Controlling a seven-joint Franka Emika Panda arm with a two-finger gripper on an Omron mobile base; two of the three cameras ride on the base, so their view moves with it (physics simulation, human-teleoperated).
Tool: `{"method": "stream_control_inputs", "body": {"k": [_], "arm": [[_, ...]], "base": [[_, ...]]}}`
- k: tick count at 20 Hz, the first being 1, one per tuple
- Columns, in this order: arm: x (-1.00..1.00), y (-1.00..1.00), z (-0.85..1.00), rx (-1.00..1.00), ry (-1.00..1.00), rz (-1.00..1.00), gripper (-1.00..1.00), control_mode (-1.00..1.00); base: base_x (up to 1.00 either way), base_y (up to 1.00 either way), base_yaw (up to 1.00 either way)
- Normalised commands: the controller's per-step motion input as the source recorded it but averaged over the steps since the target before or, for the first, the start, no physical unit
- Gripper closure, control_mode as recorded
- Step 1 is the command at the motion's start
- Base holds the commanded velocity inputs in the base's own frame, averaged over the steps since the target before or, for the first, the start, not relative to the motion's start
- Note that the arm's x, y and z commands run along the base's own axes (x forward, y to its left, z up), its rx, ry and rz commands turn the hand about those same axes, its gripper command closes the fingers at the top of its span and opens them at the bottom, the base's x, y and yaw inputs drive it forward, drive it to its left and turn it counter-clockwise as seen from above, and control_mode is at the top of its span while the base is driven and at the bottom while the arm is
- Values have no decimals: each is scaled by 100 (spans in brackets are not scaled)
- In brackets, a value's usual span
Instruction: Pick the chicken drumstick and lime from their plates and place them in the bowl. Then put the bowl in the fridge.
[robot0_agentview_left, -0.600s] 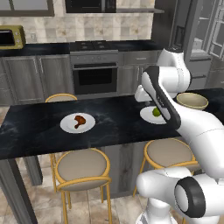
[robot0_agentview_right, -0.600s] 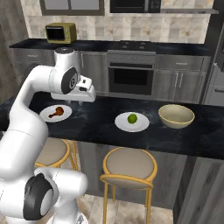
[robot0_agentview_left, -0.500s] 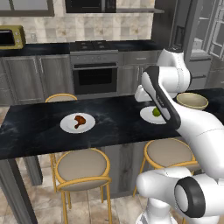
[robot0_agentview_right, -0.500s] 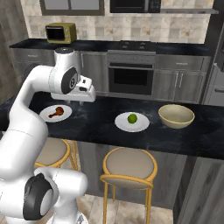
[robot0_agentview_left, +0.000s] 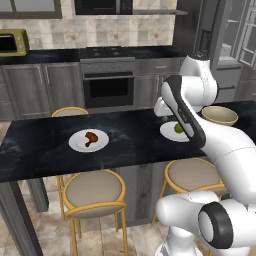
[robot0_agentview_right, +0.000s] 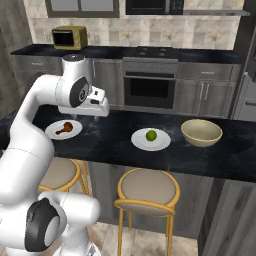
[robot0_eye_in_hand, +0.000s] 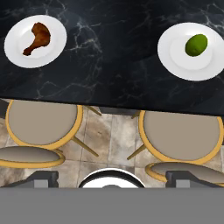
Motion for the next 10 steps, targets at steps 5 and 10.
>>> {"method": "stream_control_inputs", "body": {"k": [5,10], "arm": [[0,0,0,0,0,0,-100,100],[0,0,0,0,0,0,-100,100]], "base": [[50,8,-6],[68,14,-4]]}}
